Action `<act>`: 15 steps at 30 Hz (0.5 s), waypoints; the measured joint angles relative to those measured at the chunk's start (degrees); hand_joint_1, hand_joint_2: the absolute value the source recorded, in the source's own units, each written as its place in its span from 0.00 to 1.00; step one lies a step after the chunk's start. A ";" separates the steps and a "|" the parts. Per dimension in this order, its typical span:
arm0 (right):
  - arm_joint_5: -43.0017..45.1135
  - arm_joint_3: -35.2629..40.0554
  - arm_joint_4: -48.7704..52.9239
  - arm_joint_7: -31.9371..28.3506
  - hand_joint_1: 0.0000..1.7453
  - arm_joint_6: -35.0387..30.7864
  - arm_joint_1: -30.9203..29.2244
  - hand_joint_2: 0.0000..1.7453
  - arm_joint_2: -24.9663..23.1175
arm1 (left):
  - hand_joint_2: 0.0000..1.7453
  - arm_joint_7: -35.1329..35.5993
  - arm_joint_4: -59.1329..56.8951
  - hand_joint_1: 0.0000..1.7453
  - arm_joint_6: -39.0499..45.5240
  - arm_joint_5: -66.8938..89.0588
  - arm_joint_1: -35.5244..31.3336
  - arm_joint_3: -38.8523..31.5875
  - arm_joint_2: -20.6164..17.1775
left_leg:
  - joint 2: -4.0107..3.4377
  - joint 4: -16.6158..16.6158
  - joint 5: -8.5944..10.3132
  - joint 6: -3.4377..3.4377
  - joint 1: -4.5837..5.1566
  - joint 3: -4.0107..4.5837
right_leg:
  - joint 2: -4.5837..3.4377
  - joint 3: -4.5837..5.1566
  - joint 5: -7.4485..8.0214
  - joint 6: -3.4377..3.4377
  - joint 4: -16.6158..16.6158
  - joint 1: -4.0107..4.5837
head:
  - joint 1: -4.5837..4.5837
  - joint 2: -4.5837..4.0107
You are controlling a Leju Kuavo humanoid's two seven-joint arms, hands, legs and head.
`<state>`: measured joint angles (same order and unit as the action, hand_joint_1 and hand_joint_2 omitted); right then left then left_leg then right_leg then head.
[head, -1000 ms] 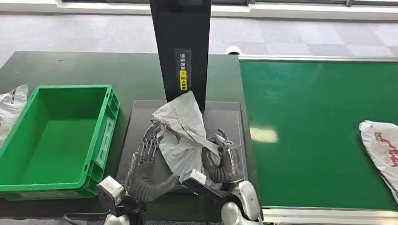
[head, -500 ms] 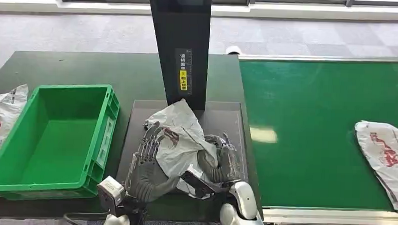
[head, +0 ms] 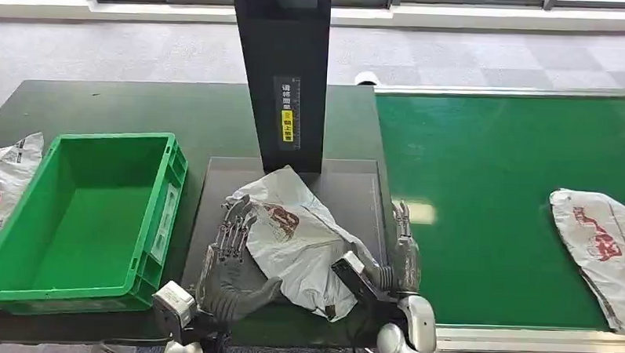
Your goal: Moved the parcel from conveyor to table for the left to box.
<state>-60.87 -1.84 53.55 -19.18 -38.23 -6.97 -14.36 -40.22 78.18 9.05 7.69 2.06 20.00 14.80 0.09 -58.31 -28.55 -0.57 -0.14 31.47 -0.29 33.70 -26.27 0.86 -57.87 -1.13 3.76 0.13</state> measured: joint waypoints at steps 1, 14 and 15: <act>0.09 -0.48 1.62 -1.62 0.00 -1.00 0.53 1.00 -0.13 | 1.00 0.00 0.02 0.00 0.26 0.00 0.00 0.00 0.00 | 0.01 0.00 0.00 0.00 0.00 0.01 | 0.01 0.00 0.00 0.00 0.00 0.00 | -0.02 0.00; 9.56 -9.59 24.47 -18.96 0.00 -1.98 5.81 1.00 -4.35 | 1.00 0.00 -0.11 0.00 1.95 0.29 0.08 0.00 0.00 | 0.08 -0.01 0.00 0.01 0.03 -0.01 | 0.06 -0.02 0.00 0.01 0.01 -0.03 | 0.00 0.00; 11.22 -9.92 26.15 -19.68 0.00 -1.98 6.17 1.00 -4.37 | 1.00 0.00 -0.28 0.00 2.94 1.04 -0.02 0.00 0.00 | 0.08 -0.01 0.00 0.01 0.03 0.00 | 0.06 -0.02 0.00 0.01 0.01 -0.03 | 0.00 0.00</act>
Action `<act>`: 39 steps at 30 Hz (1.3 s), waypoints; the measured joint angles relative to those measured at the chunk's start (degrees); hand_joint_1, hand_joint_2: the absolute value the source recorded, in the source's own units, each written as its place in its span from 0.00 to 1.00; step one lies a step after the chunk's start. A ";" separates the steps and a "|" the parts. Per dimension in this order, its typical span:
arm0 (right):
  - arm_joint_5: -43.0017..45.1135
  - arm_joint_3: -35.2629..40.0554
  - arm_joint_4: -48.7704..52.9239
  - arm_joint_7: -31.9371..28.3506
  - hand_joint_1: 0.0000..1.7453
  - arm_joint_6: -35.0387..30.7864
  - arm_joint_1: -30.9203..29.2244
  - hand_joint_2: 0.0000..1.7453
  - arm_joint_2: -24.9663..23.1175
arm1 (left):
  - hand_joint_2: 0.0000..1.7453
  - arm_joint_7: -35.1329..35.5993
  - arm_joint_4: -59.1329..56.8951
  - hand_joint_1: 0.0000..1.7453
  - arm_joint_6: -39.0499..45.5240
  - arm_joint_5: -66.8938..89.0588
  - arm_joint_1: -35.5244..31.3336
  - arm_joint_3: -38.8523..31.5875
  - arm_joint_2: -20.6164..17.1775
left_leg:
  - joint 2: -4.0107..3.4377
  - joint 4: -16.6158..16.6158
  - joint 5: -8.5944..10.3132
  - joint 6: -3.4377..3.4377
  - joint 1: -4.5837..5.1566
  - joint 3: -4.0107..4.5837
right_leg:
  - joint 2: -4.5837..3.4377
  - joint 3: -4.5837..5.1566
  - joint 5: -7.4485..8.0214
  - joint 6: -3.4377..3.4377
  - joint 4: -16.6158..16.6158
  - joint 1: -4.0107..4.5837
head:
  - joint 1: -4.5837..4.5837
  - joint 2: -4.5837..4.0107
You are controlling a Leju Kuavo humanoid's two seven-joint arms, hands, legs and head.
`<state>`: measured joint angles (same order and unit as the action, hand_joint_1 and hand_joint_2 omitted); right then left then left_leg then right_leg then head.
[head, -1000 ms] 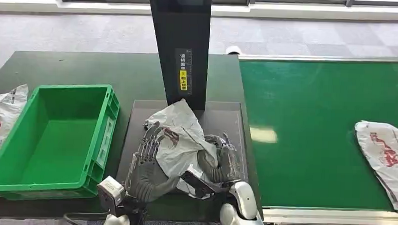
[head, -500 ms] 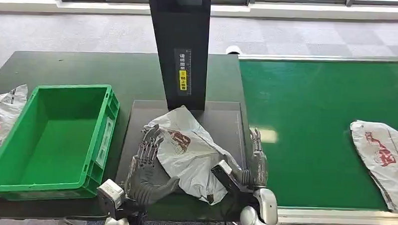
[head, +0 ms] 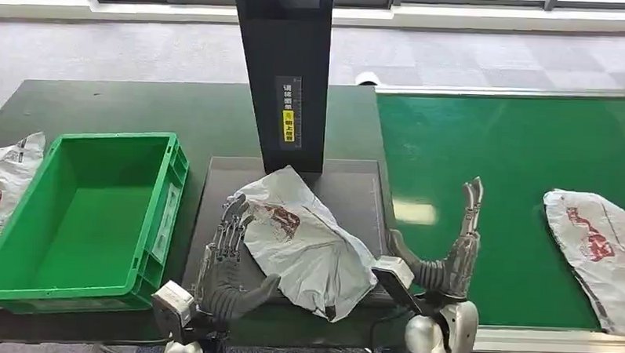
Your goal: Moved the parcel from conveyor to table for the left to box.
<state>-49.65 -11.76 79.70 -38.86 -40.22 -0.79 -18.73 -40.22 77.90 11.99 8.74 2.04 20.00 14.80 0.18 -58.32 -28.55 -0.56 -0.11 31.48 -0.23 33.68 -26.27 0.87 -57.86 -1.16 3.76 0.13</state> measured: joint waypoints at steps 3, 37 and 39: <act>3.88 -0.42 5.40 -1.03 0.00 0.00 0.97 1.00 -0.17 | 1.00 0.00 -1.97 0.00 4.45 5.13 -1.09 0.00 0.07 | -0.02 0.00 0.00 0.00 0.00 -0.02 | -0.03 0.01 0.00 0.00 0.00 0.00 | 0.00 0.00; 5.19 3.93 14.11 -1.18 0.00 0.13 0.49 1.00 -0.31 | 1.00 9.20 -51.69 0.00 20.92 16.55 -29.26 2.60 6.78 | 0.10 0.00 0.10 0.00 -0.01 0.04 | 0.08 -0.05 0.07 0.05 0.00 0.00 | 0.00 0.00; 5.19 3.93 14.02 -1.18 0.00 0.13 0.48 1.00 -0.31 | 1.00 9.20 -51.98 0.00 20.92 16.55 -29.29 2.67 6.80 | 0.10 0.00 0.10 0.00 -0.01 0.04 | 0.08 -0.06 0.07 0.05 0.00 0.00 | 0.00 0.00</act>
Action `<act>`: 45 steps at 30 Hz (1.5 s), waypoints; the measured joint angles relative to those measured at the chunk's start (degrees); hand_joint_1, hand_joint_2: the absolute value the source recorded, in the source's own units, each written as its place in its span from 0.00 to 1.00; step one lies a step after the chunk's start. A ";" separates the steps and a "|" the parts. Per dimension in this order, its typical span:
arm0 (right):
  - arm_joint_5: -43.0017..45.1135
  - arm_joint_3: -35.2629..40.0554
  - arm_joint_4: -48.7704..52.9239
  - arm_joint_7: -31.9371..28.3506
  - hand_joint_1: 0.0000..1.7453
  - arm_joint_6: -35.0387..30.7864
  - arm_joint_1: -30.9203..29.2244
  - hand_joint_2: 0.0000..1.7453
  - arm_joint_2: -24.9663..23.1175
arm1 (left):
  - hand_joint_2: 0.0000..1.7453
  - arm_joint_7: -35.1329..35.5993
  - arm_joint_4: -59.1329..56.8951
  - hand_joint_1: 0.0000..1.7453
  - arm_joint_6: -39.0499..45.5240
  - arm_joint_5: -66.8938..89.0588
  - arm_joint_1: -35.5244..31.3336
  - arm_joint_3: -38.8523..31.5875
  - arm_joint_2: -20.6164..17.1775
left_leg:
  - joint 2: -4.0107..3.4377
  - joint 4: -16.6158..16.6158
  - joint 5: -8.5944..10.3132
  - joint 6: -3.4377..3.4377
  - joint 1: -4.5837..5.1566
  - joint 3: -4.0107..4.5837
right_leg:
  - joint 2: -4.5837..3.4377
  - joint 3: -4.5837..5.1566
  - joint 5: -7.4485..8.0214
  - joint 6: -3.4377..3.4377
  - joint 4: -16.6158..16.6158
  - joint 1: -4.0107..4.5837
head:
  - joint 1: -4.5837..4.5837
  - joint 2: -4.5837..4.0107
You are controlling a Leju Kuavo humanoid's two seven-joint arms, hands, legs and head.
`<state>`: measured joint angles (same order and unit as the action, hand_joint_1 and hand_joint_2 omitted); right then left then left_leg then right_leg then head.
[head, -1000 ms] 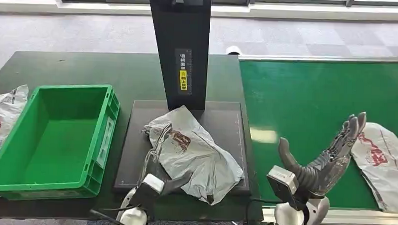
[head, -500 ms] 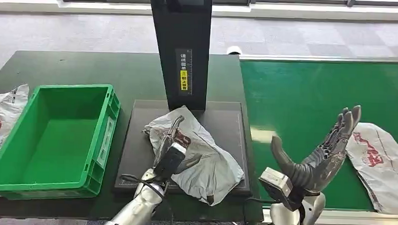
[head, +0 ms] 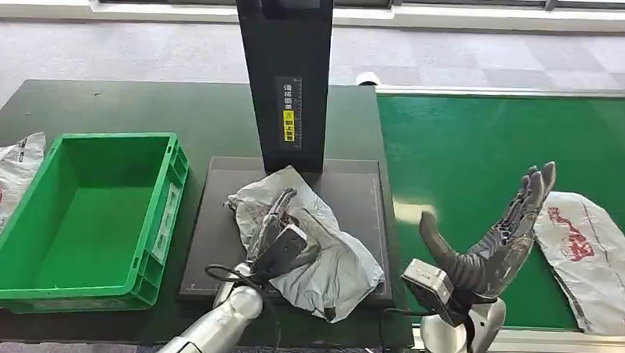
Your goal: Moved the parcel from conveyor to table for the left to box.
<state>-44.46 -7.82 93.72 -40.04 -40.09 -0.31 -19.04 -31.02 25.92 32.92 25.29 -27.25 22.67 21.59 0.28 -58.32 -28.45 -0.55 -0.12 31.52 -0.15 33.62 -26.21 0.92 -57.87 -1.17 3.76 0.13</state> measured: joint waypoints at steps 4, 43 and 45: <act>0.00 0.04 -0.22 0.00 0.00 0.00 -0.05 1.00 0.00 | 1.00 3.77 -0.94 1.00 0.79 2.98 -0.49 0.68 0.09 | 0.01 0.00 0.00 0.00 0.00 0.00 | 0.01 -0.01 0.00 0.00 0.00 0.00 | 0.00 0.00; 1.88 0.85 -3.41 0.02 0.00 -0.09 -0.88 1.00 0.02 | 1.00 56.22 31.90 1.00 7.34 64.28 4.71 3.15 -14.04 | -0.17 0.03 0.03 -0.08 -0.08 -0.10 | -0.17 0.05 -0.01 -0.06 -0.04 0.10 | -0.02 0.00; 1.92 0.85 -3.28 0.02 0.00 -0.09 -0.85 1.00 0.02 | 1.00 56.28 36.33 1.00 7.34 64.33 5.89 1.48 -15.35 | -0.14 0.04 0.03 -0.08 -0.09 -0.08 | -0.13 0.02 -0.01 -0.06 -0.04 0.10 | -0.02 0.00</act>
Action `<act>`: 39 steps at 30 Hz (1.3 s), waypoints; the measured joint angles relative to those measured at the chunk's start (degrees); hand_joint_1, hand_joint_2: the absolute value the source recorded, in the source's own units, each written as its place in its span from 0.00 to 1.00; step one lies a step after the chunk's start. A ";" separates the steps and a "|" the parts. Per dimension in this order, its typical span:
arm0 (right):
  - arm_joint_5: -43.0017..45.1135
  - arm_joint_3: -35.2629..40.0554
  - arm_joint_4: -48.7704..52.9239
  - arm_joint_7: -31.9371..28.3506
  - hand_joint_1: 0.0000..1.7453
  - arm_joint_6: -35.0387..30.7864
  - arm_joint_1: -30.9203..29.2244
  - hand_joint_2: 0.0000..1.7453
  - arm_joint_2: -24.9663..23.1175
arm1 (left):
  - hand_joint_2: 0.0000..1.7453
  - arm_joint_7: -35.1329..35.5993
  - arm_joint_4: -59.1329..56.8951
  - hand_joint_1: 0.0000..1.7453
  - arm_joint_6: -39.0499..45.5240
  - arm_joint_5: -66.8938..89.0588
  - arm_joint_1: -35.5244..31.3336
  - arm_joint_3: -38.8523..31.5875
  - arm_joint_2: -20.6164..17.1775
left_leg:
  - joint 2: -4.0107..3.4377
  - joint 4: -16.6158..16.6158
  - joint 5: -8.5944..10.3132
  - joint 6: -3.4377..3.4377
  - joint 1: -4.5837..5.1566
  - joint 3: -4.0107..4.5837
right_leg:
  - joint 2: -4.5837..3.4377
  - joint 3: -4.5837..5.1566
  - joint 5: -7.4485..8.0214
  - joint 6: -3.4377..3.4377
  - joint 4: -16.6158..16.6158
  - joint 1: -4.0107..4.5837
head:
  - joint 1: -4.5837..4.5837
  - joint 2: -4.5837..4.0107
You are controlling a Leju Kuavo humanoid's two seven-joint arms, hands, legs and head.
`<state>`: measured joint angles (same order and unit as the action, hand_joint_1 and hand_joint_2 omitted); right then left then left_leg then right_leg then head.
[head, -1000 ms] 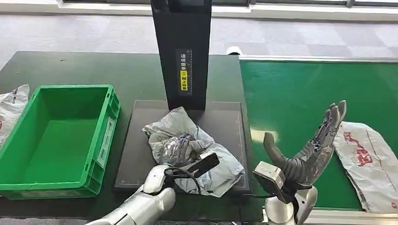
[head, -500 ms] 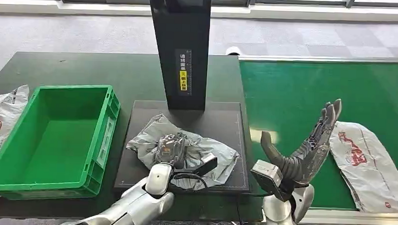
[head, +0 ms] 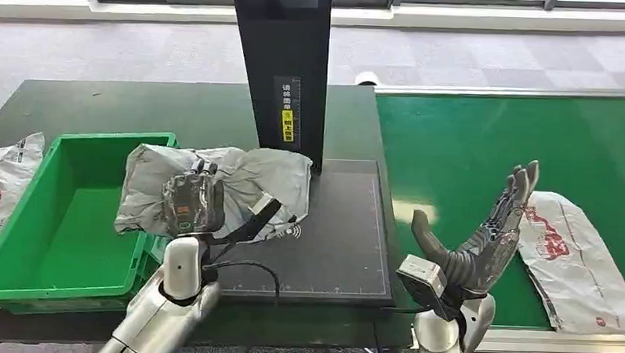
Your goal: Moved the parcel from conveyor to table for the left to box.
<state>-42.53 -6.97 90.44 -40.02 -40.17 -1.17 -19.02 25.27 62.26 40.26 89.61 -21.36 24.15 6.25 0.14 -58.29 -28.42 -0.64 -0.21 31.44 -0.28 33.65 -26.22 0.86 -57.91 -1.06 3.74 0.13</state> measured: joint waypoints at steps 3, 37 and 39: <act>0.57 -0.09 0.48 0.00 0.00 0.00 0.31 1.00 0.00 | 1.00 -1.01 9.10 1.00 0.00 0.07 2.45 -2.45 -3.02 | -0.12 -0.01 0.00 0.00 0.00 0.01 | -0.13 0.06 0.01 0.00 0.00 -0.01 | 0.02 0.00; 0.70 -1.44 5.14 0.00 0.00 -0.02 4.25 1.00 0.02 | 1.00 -17.05 8.89 1.00 -0.15 -3.41 6.86 -51.47 8.57 | -0.09 -0.02 -0.04 -0.03 0.00 0.04 | -0.10 0.08 0.01 -0.01 0.04 0.01 | 0.02 0.00; 0.70 -1.44 5.18 0.00 0.00 -0.02 4.26 1.00 0.02 | 1.00 -16.96 8.08 1.00 -0.15 -3.39 6.59 -51.93 8.57 | -0.09 -0.02 -0.04 -0.03 0.00 0.04 | -0.10 0.09 0.01 -0.01 0.04 0.02 | 0.02 0.00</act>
<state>-41.83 -8.41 95.62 -40.02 -40.19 3.09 -18.99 8.31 70.33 40.11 86.23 -14.77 -27.78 14.82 0.05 -58.30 -28.46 -0.67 -0.21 31.48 -0.38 33.73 -26.21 0.85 -57.88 -1.05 3.76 0.13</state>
